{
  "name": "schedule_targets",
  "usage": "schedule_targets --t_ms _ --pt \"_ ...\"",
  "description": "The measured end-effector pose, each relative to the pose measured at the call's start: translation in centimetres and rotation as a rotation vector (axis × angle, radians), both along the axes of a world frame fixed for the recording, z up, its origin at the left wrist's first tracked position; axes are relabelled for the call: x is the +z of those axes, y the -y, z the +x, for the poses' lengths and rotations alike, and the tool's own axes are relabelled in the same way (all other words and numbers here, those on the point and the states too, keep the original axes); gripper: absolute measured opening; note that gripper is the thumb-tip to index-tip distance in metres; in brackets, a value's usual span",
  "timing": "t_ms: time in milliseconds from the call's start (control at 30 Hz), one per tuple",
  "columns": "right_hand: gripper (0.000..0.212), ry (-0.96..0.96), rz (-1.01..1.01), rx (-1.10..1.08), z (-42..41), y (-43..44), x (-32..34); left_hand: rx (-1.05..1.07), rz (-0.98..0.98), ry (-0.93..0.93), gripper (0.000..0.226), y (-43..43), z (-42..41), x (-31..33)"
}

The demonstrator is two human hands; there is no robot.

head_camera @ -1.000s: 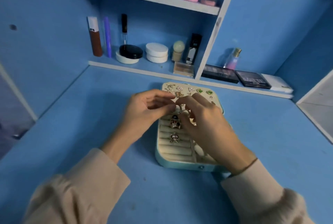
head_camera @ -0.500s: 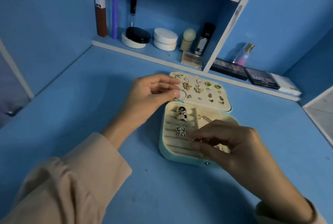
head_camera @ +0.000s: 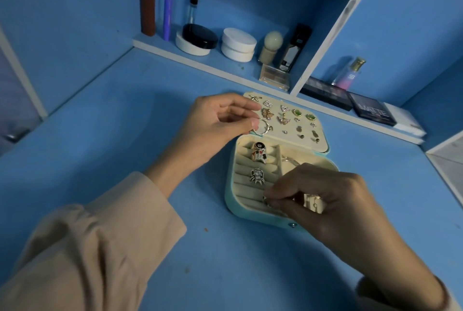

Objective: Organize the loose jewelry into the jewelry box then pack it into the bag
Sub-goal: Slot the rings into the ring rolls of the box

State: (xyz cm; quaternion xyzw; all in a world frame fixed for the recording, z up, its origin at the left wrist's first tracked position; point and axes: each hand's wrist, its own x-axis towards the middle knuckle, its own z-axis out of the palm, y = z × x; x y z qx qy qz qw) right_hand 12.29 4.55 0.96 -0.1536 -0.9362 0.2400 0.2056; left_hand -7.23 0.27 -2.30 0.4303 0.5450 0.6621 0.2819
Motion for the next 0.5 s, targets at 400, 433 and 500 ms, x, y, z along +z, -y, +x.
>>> schedule_targets --t_ms 400,433,500 --pt "0.014 -0.015 -0.074 0.014 0.32 -0.10 -0.09 -0.004 -0.005 -0.013 0.022 0.03 -0.01 -0.01" --pt "0.012 -0.014 -0.070 0.011 0.31 -0.14 -0.17 -0.008 -0.007 -0.014 0.022 0.03 0.04 0.01" --pt "0.004 -0.007 -0.066 0.003 0.24 -0.34 -0.31 -0.015 -0.008 -0.018 0.023 0.06 0.12 0.07"
